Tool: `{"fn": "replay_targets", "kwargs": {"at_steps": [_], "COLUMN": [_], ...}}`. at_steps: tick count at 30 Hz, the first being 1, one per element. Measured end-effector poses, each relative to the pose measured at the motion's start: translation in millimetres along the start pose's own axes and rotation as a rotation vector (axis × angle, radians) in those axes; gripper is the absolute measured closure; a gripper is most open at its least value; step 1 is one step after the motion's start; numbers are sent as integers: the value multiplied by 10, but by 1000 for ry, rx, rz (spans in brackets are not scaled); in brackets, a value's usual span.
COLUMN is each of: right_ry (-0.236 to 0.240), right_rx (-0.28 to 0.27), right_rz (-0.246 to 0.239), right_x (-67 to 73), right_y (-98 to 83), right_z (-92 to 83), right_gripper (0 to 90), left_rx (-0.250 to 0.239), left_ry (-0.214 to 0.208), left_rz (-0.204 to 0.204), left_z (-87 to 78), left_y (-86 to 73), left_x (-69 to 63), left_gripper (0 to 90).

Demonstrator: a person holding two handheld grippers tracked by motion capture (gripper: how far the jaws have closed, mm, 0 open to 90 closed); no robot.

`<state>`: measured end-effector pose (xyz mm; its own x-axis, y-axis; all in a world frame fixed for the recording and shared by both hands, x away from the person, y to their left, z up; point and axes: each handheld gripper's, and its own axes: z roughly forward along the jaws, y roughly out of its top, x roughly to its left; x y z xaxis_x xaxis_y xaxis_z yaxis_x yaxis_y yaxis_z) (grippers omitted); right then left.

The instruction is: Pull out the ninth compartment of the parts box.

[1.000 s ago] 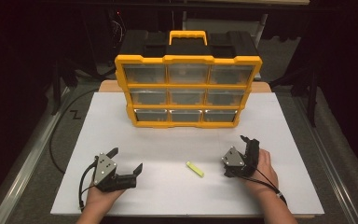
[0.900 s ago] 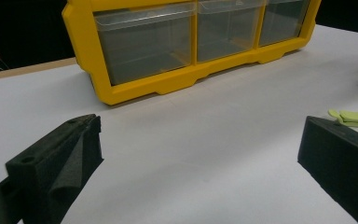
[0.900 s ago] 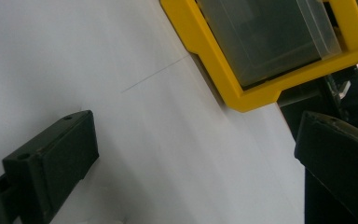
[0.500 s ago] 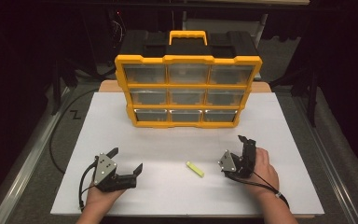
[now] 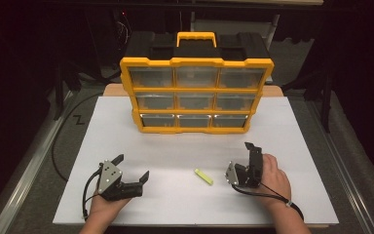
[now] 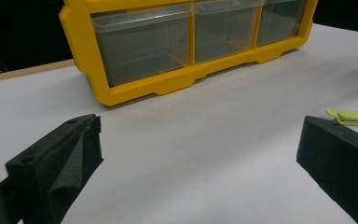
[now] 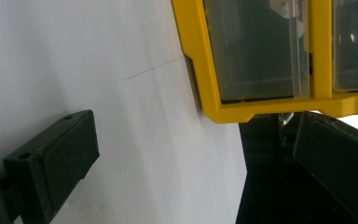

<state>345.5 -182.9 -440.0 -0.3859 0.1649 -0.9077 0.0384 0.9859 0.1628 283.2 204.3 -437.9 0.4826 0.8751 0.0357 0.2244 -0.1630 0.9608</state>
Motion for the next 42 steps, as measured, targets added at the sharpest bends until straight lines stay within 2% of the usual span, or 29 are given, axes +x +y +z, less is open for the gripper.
{"fn": "replay_targets", "kwargs": {"at_steps": [6,12,18,19,21,23,26,28,33,34,35,42], "right_ry": [-10,-30,-53,-68,-70,-86,-88,-95,-95,-109,-100,-105], "right_rx": [15,12,6,7,13,13,21,17,24,26,27,52], "right_rz": [-54,-72,-87,-91,-78,-103,-93,-111,-109,-110,-98,-101], "right_x": [19,21,24,33,53,49,76,68,83,81,71,55], "right_y": [25,52,76,81,89,105,127,149,181,188,197,199], "right_z": [-2,-33,-55,-63,-69,-66,-57,-40,1,13,36,152], "right_gripper": [25,59,148,168,183,217,251,270,297,302,319,377], "left_rx": [-2,0,2,3,1,0,11,16,-4,-5,-4,-18], "left_ry": [2,2,-3,-6,-10,-12,-16,-19,-10,-8,-14,-15], "left_rz": [-1,-3,-10,-10,-11,-15,-4,1,6,8,5,12], "left_z": [-4,-9,-3,0,6,10,38,46,43,40,39,41], "left_y": [1,-3,-6,-7,-9,-11,-23,-17,-4,-3,-3,14], "left_x": [1,4,14,14,15,16,15,14,7,3,-10,-16], "left_gripper": [8,7,8,8,8,8,7,7,3,3,3,3]}}
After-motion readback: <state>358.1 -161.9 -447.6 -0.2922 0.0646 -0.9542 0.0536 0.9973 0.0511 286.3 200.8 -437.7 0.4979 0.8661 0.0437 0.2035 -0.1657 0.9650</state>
